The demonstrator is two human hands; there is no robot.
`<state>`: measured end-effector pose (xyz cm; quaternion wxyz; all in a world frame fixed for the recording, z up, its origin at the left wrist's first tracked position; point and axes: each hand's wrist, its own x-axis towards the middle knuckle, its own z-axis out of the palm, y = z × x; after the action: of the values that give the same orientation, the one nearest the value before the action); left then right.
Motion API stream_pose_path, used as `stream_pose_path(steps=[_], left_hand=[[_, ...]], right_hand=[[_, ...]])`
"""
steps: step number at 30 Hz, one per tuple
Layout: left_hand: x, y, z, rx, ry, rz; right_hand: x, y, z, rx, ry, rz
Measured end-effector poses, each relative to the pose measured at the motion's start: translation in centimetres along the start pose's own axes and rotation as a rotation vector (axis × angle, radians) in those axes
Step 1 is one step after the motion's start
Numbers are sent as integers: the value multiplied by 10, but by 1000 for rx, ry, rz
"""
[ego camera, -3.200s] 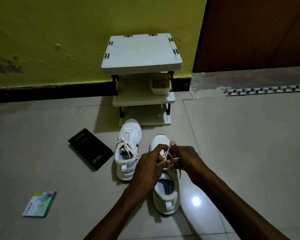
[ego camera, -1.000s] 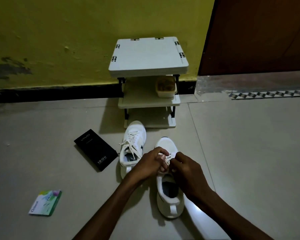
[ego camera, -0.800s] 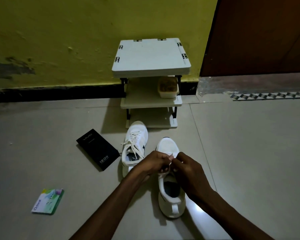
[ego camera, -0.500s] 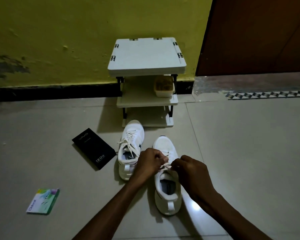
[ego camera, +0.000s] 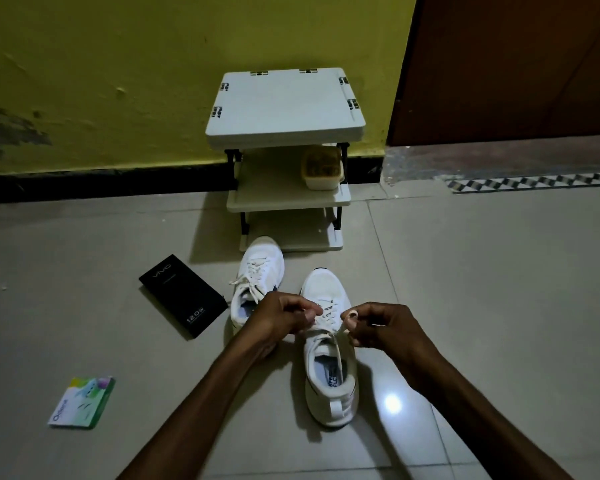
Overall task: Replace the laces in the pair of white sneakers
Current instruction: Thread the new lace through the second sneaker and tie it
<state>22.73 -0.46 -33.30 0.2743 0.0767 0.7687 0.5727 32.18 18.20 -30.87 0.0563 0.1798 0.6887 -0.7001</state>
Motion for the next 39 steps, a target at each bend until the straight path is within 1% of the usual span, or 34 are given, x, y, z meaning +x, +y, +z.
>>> stream_pose_path(steps=[2,5,7,9,12,15,17,19,22,24,29,32,35,37,39], left_hand=[[0,0,1,17,37,-8],[2,-5,4,251,144,52],[2,-5,7,424,184,86],[3,-5,9,476,199,102],[6,-5,12,337,195,72],[8,-5,18,275,250,27],[10,-6,22,206,253,13],[10,-4,22,155,230,5],[6,2,19,9,166,-23],[3,4,16,22,178,-2],[5,-1,14,390,267,114],[11,-8,19,720,299,206],[14,-13,25,1032,368,194],[15,-15,28,1152,434,194],[14,-13,30,1237,457,188]], right_hand=[[2,-2,5,70,-21,54],[6,-1,14,74,-16,144],[9,-1,19,109,-23,211],[11,-1,24,135,-16,253],[12,1,29,45,36,266],[12,4,35,-30,73,271],[12,5,38,-62,78,265],[12,5,38,-75,78,253],[12,5,36,-62,73,252],[13,6,33,-28,41,254],[13,6,31,32,16,283],[13,7,32,8,37,317],[11,9,33,-18,69,361],[8,10,32,-36,88,374],[5,10,32,-62,105,378]])
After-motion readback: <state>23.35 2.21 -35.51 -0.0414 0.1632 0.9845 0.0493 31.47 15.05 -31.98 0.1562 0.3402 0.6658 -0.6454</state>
